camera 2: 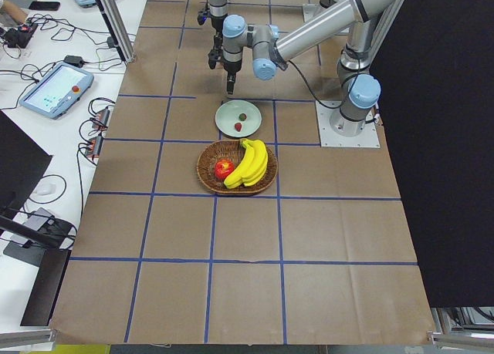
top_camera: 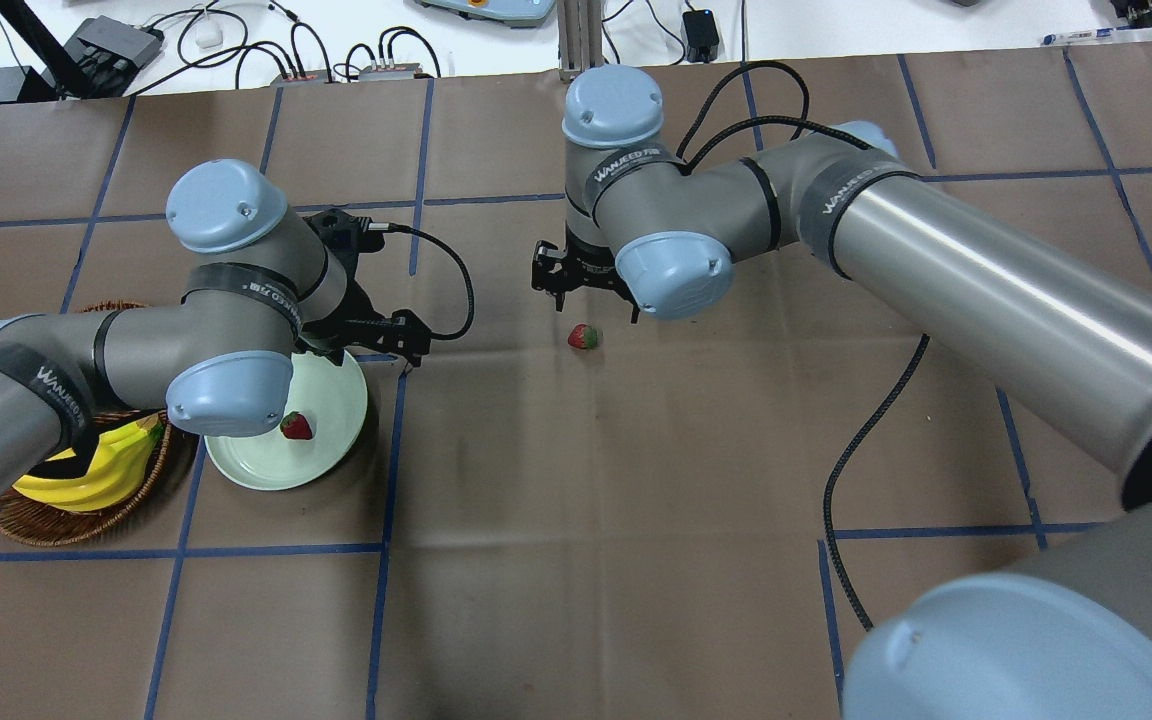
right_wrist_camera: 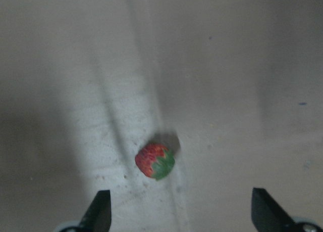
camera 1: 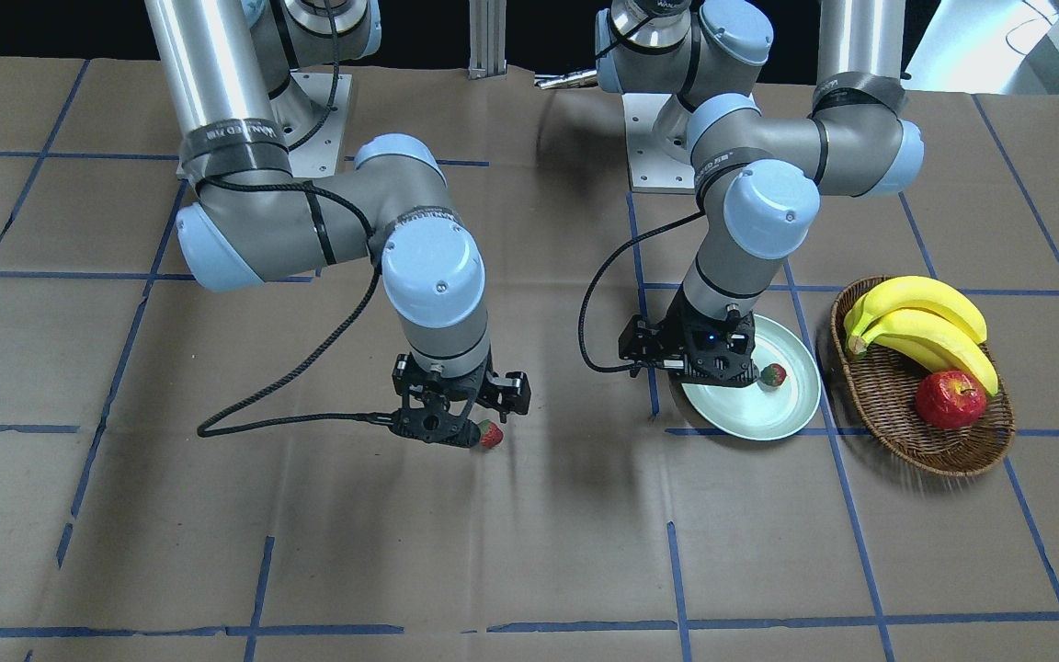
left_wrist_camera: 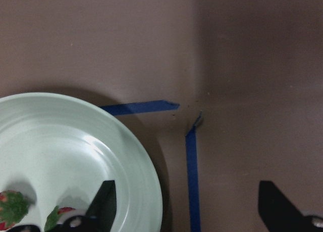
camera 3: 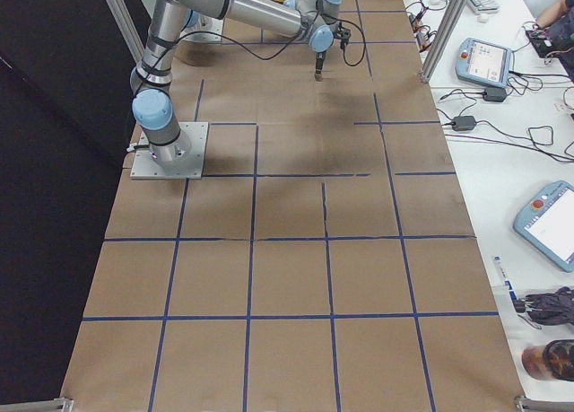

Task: Collect all strawberries into plate
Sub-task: 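Set the last strawberry mid-table with the right gripper while the left rises, then reach and grasp the middle strawberry with the left gripper while the right withdraws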

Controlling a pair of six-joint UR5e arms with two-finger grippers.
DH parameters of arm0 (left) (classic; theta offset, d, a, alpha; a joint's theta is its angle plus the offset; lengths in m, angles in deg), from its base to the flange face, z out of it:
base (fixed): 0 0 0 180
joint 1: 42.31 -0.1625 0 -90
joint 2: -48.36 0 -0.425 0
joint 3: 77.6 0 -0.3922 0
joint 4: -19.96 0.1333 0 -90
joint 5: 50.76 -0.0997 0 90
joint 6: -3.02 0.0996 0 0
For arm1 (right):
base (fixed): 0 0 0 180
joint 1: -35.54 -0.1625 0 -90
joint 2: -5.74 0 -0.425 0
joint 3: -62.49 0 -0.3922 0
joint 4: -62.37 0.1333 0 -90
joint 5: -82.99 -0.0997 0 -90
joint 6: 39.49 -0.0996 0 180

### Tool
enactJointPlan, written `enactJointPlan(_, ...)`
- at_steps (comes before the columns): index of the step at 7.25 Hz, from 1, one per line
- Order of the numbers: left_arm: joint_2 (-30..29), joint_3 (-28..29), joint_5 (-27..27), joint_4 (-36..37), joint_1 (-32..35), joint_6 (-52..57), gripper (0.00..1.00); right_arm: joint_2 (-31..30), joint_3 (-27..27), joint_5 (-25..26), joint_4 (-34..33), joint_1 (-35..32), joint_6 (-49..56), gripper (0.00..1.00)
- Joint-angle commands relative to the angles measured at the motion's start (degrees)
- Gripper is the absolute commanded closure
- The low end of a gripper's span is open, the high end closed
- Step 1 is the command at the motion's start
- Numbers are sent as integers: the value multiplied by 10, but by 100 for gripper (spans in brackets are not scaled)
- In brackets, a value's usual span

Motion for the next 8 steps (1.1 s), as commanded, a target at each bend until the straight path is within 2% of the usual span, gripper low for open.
enactJointPlan(1, -24, 27, 4, -2, 54, -69, 1, -84, 5, 17, 92, 55, 77, 0)
enactJointPlan(3, -86, 95, 5, -2, 123, -120, 1, -180, 22, 44, 165, 137, 193, 0)
enactJointPlan(5, -155, 157, 5, 5, 178, -163, 1, -279, 98, 45, 169, 192, 259, 0)
enactJointPlan(6, -184, 183, 5, 5, 198, -170, 1, -332, 140, 44, 166, 198, 261, 0)
enactJointPlan(7, -200, 191, 5, 5, 203, -170, 2, -360, 147, 41, 166, 197, 251, 0)
enactJointPlan(8, -207, 192, 7, 5, 203, -171, 9, -360, 134, 41, 191, 196, 250, 0)
